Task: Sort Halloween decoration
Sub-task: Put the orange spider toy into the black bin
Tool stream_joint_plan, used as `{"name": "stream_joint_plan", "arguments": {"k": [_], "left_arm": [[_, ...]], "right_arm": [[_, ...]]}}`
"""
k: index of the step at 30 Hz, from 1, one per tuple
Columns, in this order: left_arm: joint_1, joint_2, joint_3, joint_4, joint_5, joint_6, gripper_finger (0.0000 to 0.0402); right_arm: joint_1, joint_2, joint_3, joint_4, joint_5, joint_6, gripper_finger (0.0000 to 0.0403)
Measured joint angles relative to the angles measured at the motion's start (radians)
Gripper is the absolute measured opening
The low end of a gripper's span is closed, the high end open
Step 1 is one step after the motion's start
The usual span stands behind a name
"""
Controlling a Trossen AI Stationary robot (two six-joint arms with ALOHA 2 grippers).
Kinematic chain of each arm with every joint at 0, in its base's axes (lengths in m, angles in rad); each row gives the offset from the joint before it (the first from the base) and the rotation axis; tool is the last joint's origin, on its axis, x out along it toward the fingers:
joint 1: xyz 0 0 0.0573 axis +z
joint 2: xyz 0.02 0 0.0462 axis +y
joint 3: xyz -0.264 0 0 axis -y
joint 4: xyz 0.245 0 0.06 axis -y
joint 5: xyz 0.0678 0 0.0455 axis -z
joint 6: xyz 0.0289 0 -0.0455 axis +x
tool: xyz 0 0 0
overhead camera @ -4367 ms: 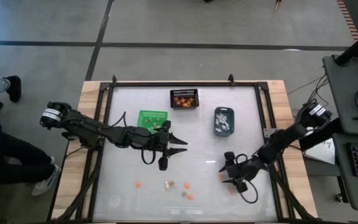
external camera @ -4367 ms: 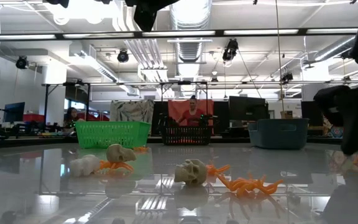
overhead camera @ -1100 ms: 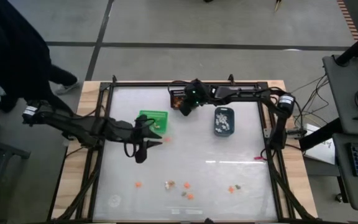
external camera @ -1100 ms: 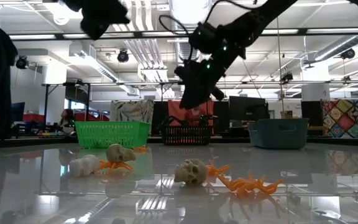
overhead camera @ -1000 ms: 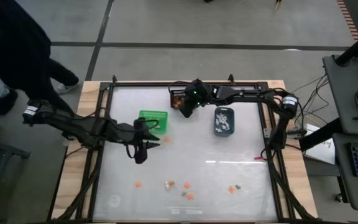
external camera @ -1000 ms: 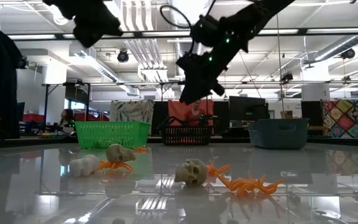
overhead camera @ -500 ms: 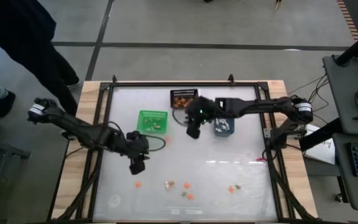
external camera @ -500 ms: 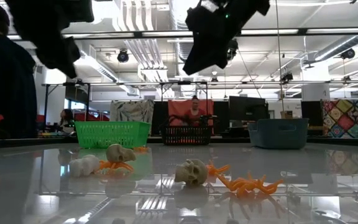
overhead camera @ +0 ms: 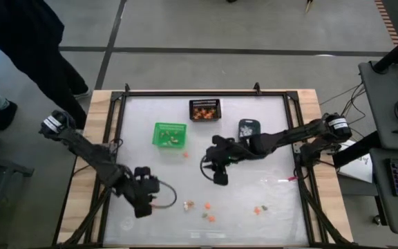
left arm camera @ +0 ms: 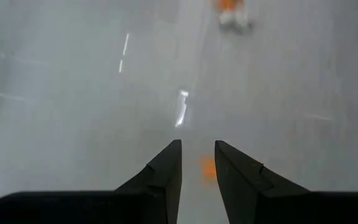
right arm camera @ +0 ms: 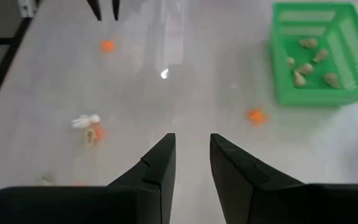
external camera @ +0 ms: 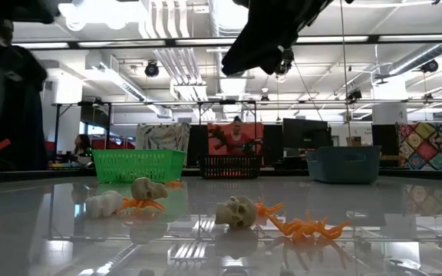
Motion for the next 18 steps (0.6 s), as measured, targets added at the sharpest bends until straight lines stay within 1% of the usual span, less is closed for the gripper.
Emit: {"name": "stream_joint_plan", "arguments": {"k": [4, 8, 13, 18], "left_arm": [[-0.083, 0.068, 0.034, 0.001, -0.039, -0.062, 0.0077], [-0.132, 0.127, 0.072, -0.008, -0.048, -0.115, 0.0077], [-0.155, 0.19, 0.094, -0.035, -0.054, -0.214, 0.0084], [-0.162, 0.221, 0.096, -0.03, -0.045, -0.256, 0.011]], "right_arm": [[0.023, 0.0, -0.023, 0.069, 0.0, 0.0, 0.0086], [0.024, 0.0, -0.028, 0.088, 0.001, 0.0, 0.0084], [0.024, 0.0, -0.029, 0.102, 0.002, 0.0, 0.0088], [0.024, 0.0, -0.029, 0.118, 0.001, 0.004, 0.009]]}}
